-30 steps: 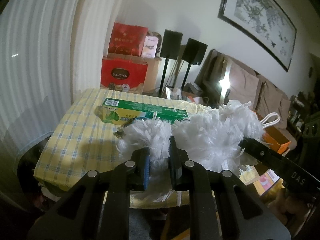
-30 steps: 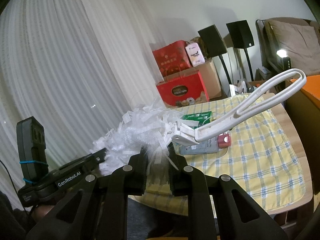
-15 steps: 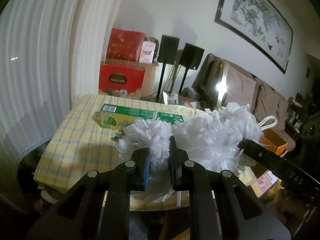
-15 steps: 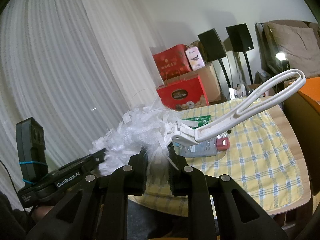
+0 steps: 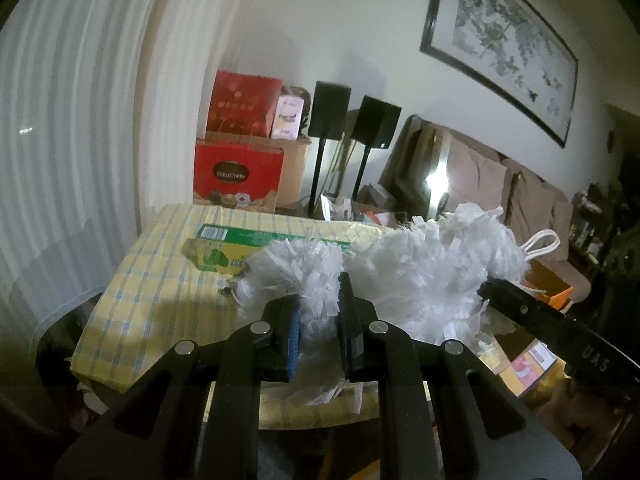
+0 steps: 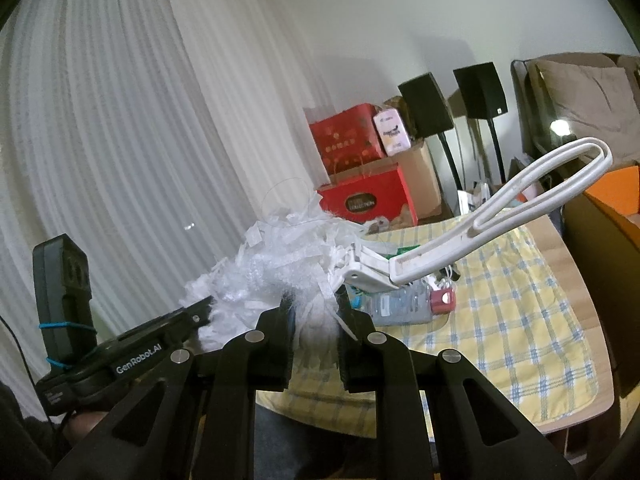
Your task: Organize objects
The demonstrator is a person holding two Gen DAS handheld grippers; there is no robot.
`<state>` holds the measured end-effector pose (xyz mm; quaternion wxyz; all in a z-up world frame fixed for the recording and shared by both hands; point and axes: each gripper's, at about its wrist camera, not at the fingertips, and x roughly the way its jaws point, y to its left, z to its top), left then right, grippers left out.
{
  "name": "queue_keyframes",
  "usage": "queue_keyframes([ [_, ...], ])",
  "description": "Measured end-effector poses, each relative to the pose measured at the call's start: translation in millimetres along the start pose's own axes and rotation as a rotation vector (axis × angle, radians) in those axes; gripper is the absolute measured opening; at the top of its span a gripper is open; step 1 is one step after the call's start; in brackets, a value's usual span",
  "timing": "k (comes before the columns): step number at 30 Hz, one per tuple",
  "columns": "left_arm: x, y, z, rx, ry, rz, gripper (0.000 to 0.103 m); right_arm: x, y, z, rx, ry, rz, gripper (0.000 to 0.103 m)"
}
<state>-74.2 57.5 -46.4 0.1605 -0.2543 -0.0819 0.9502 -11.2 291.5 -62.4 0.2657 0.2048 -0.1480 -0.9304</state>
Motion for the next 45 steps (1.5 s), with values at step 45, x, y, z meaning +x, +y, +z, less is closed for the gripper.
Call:
queue_keyframes([
  [45,-22,-35,41,0.073,-0.158,-0.087,0.014,-40,17,41,-0.119,-0.113,-0.04,0.017],
])
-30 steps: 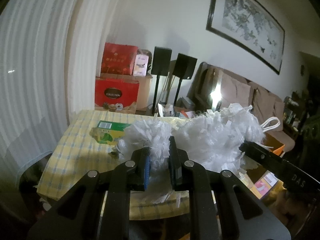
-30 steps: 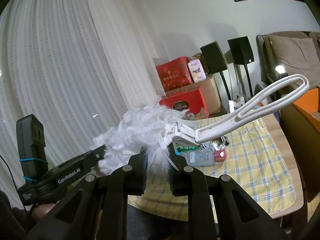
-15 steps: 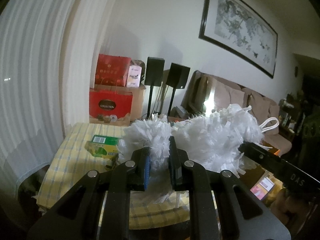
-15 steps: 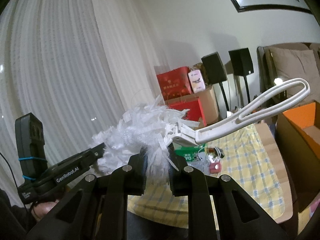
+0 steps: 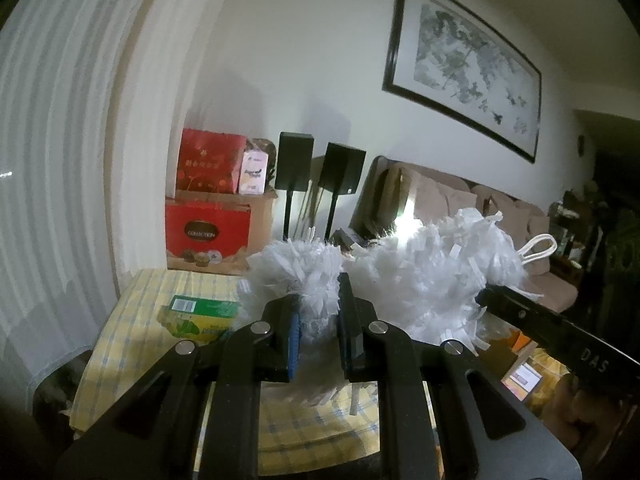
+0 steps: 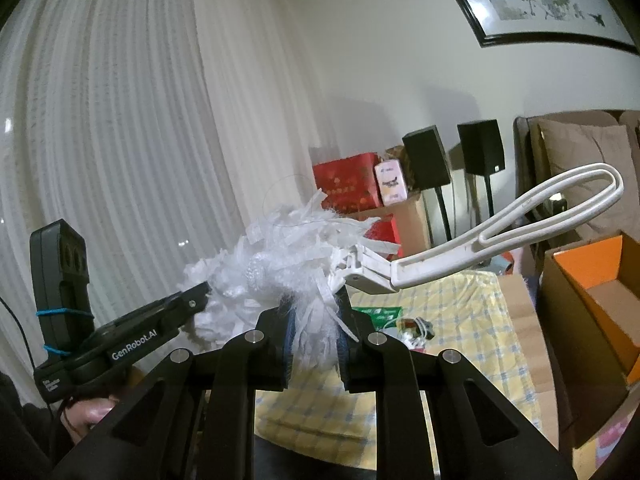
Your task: Organize objects
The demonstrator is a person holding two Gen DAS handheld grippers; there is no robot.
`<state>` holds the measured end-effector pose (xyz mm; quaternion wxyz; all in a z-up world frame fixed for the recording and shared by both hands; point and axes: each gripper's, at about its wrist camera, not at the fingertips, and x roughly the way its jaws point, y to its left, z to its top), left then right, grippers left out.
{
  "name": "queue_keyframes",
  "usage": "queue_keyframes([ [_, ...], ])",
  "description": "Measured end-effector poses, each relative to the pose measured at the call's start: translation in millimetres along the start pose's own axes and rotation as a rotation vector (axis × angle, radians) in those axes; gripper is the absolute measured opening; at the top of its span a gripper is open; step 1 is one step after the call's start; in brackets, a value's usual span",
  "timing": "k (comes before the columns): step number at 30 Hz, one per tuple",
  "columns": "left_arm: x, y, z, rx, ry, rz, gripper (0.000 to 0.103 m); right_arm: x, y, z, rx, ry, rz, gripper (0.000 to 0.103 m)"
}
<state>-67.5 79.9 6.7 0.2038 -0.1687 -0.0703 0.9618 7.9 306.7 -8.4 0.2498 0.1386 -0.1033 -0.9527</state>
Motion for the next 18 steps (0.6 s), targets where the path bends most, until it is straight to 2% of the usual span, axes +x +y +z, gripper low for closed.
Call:
queue_keyframes([
  [18,2,-24,15,0.004,-0.025,-0.022,0.014,-16,-11,17,-0.048,-0.022,-0.002,0.017],
])
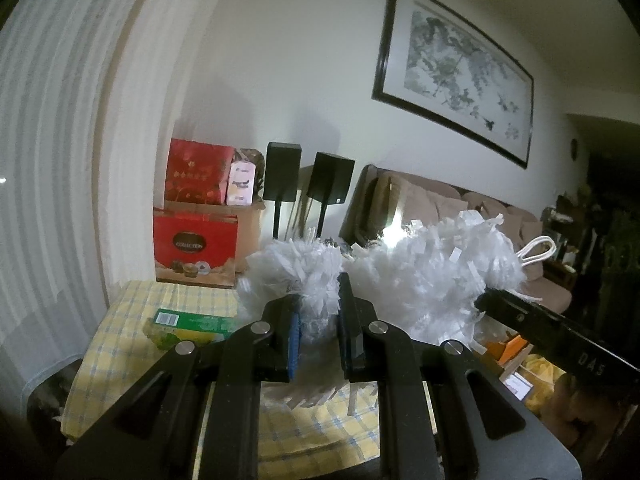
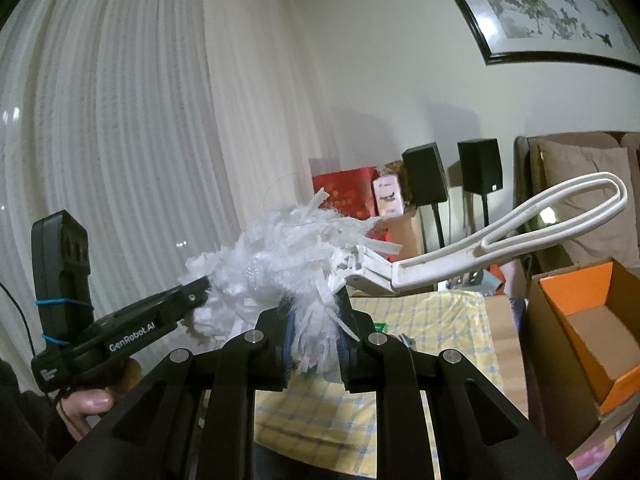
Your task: Organize objects
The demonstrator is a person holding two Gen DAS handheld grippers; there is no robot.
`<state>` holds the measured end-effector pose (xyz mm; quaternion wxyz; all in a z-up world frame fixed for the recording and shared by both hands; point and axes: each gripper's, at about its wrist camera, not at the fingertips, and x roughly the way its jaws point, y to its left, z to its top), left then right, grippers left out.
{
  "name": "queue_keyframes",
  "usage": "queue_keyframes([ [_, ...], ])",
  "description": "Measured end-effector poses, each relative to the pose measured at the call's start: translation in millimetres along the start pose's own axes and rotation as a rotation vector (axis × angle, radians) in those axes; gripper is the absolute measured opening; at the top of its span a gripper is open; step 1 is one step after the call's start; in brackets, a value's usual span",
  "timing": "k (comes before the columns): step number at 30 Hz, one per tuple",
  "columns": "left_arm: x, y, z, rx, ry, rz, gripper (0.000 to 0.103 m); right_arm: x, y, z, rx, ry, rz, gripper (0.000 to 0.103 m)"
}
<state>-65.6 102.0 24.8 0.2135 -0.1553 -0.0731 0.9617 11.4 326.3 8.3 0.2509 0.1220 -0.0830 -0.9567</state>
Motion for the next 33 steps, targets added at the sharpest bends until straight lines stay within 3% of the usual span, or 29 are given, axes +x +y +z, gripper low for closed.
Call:
queue_keyframes([
  [16,13,-34,9,-0.029,-0.014,-0.032,0.014,-20,-26,17,0.05,-0.019,-0.015,0.017],
  [33,17,-66,22,0.01,-0.049,-0.065,0.014,-38,-39,33,0.051,-0.057,-0.048,0.017],
])
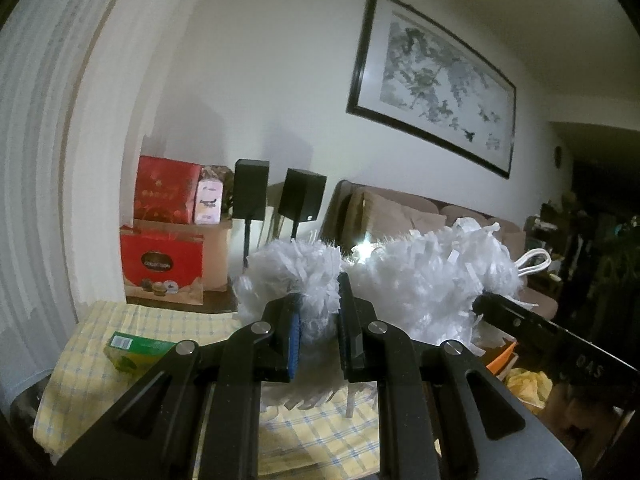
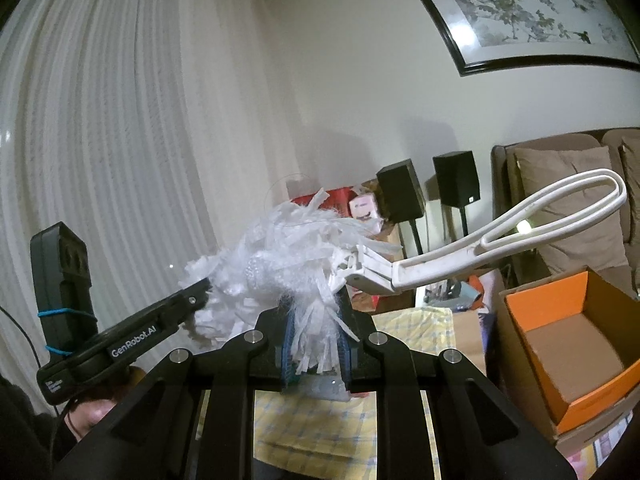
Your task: Organize objects
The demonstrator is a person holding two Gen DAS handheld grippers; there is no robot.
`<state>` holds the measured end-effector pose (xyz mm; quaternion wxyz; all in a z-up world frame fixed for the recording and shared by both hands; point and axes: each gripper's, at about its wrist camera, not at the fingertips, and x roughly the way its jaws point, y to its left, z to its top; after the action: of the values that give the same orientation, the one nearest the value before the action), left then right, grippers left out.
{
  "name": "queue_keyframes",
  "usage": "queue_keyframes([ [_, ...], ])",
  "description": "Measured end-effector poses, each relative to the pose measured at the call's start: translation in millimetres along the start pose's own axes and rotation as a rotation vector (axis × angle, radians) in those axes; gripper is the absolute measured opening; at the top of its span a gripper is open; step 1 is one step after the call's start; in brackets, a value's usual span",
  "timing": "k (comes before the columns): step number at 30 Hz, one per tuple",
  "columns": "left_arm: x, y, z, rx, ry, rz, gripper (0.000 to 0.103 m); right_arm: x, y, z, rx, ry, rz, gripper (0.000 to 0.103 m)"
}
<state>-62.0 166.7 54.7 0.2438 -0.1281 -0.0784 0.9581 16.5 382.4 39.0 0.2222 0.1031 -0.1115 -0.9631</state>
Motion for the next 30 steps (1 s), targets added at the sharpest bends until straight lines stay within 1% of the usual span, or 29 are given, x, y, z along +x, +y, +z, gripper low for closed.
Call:
queue_keyframes([
  [3,1,-9,3,0.012,-0.004,-0.006,0.014,-7,-3,3,-0.005,-0.013,-0.012,0.017],
  [8,-1,-16,4,0.004,-0.012,-0.008,0.014,-13,-5,7,-0.004,-0.026,-0.027,0.018],
  [22,0,-22,10,0.001,-0.011,-0.02,0.014,-17,-4,10,-0.003,-0.036,-0.041,0.018],
  [30,1,-31,13,0.018,-0.021,-0.037,0.014,-25,-6,15,-0.003,-0.052,-0.053,0.018],
])
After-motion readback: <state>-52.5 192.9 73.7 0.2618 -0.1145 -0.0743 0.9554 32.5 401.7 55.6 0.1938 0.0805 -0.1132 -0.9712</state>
